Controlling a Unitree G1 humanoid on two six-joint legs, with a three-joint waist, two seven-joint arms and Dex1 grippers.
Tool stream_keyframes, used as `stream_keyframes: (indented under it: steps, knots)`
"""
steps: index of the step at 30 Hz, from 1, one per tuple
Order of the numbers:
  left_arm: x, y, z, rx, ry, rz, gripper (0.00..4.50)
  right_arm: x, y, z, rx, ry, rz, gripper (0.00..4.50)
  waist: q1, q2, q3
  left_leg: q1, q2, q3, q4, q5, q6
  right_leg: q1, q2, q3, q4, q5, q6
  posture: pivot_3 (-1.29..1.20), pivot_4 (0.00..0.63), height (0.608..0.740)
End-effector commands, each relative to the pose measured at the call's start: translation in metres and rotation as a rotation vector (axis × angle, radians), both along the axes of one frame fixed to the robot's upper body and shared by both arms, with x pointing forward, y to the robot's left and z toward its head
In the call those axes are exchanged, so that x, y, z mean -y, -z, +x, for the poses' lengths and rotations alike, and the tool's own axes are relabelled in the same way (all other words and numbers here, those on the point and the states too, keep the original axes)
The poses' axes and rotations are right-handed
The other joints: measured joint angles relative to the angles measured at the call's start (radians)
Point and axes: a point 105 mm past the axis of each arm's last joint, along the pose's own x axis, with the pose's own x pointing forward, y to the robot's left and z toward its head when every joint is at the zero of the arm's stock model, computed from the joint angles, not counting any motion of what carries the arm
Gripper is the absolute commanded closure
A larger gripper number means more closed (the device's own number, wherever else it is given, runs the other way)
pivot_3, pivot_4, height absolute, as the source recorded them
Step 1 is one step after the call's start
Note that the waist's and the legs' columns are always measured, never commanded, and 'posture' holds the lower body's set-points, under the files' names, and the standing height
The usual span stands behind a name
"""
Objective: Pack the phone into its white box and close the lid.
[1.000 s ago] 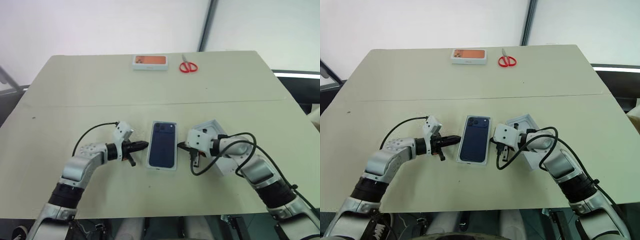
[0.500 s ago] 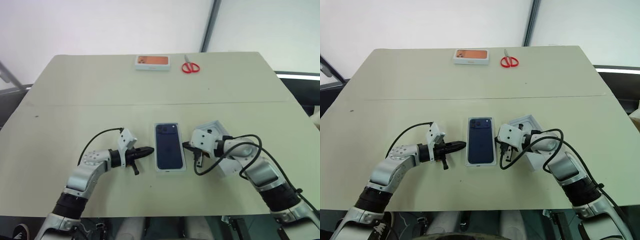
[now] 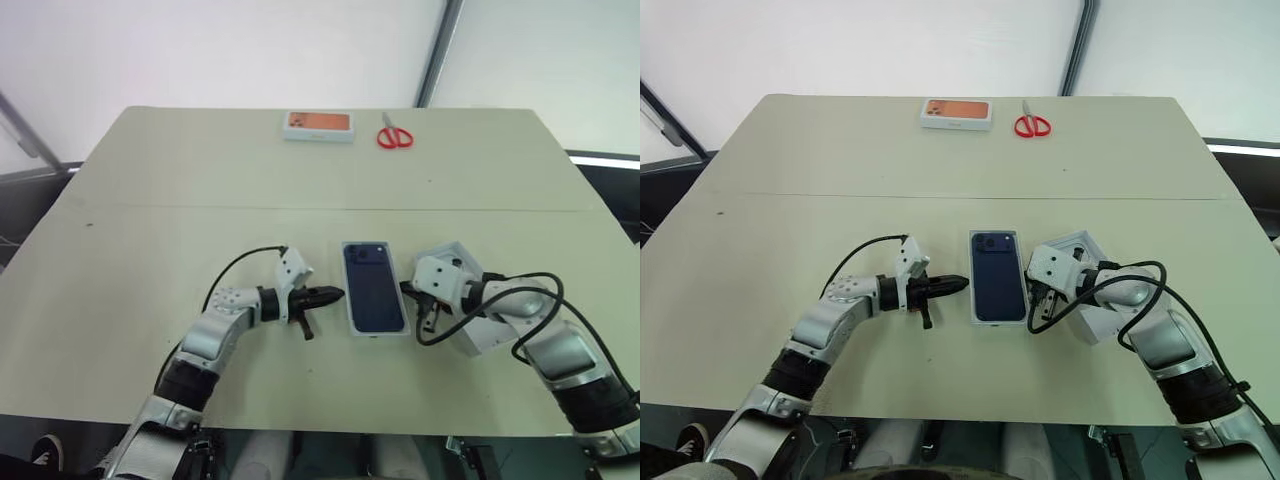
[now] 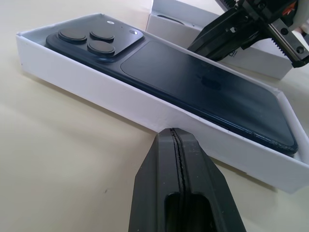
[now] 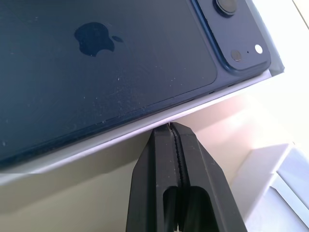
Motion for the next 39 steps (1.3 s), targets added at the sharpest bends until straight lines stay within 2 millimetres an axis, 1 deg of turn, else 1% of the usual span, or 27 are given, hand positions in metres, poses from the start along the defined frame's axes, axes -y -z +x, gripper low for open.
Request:
stream_keyframes:
  steps: [1,3,6,8,14,22,33,38,39]
  knots:
    - [0.019,-0.004,-0.004,0.013,0.068,-0.021,4.50,-0.003,-0.003,-0.002,0.012,-0.017,0.010,4.48,0.000,0.000,0.000,0.000,0.000,0.000,0.000,0.000,0.000,0.000,0.000,0.000,0.000,0.000,0.000,0.00,0.150,0.740]
    - [0.019,-0.004,-0.001,0.023,0.063,-0.018,4.50,-0.005,-0.003,-0.003,0.013,-0.024,0.012,4.48,0.000,0.000,0.000,0.000,0.000,0.000,0.000,0.000,0.000,0.000,0.000,0.000,0.000,0.000,0.000,0.00,0.150,0.740]
    - [0.016,-0.004,0.009,0.031,0.028,-0.010,4.50,-0.011,-0.004,-0.003,0.015,-0.035,0.022,4.48,-0.001,0.000,0.000,0.000,0.000,0.000,0.000,0.000,0.000,0.000,0.000,0.000,0.000,0.000,0.000,0.00,0.150,0.740]
    - [0.015,-0.005,0.012,0.029,0.023,-0.014,4.50,-0.012,-0.004,-0.002,0.017,-0.037,0.023,4.48,-0.001,0.000,0.000,0.000,0.000,0.000,0.000,0.000,0.000,0.001,0.000,0.000,0.000,0.000,0.000,0.00,0.150,0.740]
    - [0.017,-0.003,0.006,0.032,0.035,-0.014,4.50,-0.010,-0.004,0.002,0.025,-0.039,0.002,4.48,-0.005,0.000,0.000,0.000,0.001,0.000,0.000,0.000,0.000,0.001,0.001,0.000,0.000,0.000,0.000,0.00,0.150,0.740]
    - [0.010,-0.001,0.004,0.033,0.026,-0.003,4.50,-0.009,-0.009,0.002,0.026,-0.045,0.007,4.48,-0.008,0.000,0.000,0.000,0.001,0.000,0.000,0.000,0.000,0.000,0.001,0.000,0.000,0.000,0.000,0.00,0.150,0.740]
    - [0.002,-0.002,0.013,0.037,-0.019,0.003,4.50,-0.007,-0.010,-0.001,0.014,-0.060,-0.019,4.48,-0.010,0.000,0.000,0.000,0.001,0.000,0.000,0.000,0.000,0.000,0.001,0.000,0.000,0.000,0.000,0.00,0.150,0.740]
    - [-0.002,-0.006,0.016,0.041,-0.025,0.004,4.50,-0.005,-0.012,0.001,0.021,-0.056,-0.026,4.48,-0.012,0.000,0.000,0.000,0.001,0.000,0.000,0.000,0.000,0.000,0.001,0.000,0.000,0.000,0.000,0.00,0.150,0.740]
    - [-0.005,-0.006,0.016,0.048,-0.018,0.015,4.50,-0.003,-0.015,0.004,0.038,-0.044,-0.027,4.48,-0.012,0.000,0.000,0.000,0.001,0.000,0.000,0.000,0.000,0.000,0.001,0.000,0.000,0.000,0.000,0.00,0.150,0.740]
